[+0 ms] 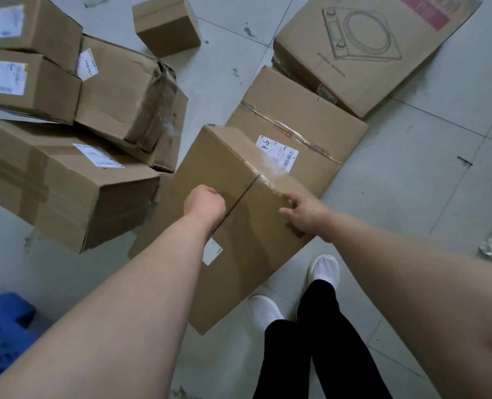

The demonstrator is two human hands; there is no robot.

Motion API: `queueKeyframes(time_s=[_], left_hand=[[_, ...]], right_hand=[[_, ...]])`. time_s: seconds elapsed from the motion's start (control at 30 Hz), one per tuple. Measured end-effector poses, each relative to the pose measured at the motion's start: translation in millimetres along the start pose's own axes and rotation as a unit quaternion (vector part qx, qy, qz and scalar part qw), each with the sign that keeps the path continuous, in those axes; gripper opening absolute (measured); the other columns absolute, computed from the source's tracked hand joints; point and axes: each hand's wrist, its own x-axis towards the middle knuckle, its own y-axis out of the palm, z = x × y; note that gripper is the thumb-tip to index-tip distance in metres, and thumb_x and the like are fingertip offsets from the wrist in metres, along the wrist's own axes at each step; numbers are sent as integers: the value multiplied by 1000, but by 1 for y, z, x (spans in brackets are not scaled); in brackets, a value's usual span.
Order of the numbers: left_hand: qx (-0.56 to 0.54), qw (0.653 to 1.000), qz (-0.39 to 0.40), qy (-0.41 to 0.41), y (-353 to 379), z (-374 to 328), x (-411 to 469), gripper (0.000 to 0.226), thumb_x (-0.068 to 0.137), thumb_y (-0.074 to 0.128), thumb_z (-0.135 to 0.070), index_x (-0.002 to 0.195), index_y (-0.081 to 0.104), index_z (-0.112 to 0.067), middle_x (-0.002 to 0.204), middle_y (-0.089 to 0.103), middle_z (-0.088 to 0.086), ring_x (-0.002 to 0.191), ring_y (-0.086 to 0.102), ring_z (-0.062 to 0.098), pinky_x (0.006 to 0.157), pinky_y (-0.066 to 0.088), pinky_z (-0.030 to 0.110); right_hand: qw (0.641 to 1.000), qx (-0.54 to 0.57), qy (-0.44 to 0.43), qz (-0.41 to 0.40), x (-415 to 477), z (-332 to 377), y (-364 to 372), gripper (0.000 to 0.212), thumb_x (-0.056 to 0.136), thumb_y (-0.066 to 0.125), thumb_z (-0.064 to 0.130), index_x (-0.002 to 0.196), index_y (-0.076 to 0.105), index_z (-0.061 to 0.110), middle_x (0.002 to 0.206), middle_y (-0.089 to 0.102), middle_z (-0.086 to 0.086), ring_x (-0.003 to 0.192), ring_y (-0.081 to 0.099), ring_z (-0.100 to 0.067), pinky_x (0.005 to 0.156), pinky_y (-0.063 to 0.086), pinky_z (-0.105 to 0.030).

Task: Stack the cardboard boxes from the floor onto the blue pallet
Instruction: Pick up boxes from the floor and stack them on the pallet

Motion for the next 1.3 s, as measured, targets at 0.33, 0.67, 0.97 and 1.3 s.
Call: queueKeyframes(time_s=[0.33,0.67,0.97,1.3], left_hand=[[-16,997,70,-7,0,18,-11,28,85,43,-11,105,63,-17,122,64,17,116,61,37,100,48,55],[-74,993,88,-33,46,-40,-18,11,84,46,-19,80,56,-20,105,67,12,104,65,33,88,51,41],[-96,990,57,-89,124,-106,29,22,91,49,-15,69,47,-19,92,57,10,79,54,26,83,55,39],[-100,974,94,-179,216,-103,111,32,97,48,-19,128,51,-12,108,52,4,91,48,24,95,49,34]], right_hand=[[985,121,37,-116,-7,1,8,36,96,48,23,131,58,17,132,59,-5,120,56,-26,103,44,-33],[984,81,29,-155,9,-10,-89,30,96,48,18,120,65,14,124,64,-7,115,57,-25,90,44,-26],[990,-19,32,-134,92,-48,-182,36,97,50,25,129,58,13,133,58,-8,123,53,-26,102,42,-31],[988,-109,0,-106,214,-68,-195,60,95,50,28,149,29,13,151,35,-7,134,42,-28,108,39,-40]])
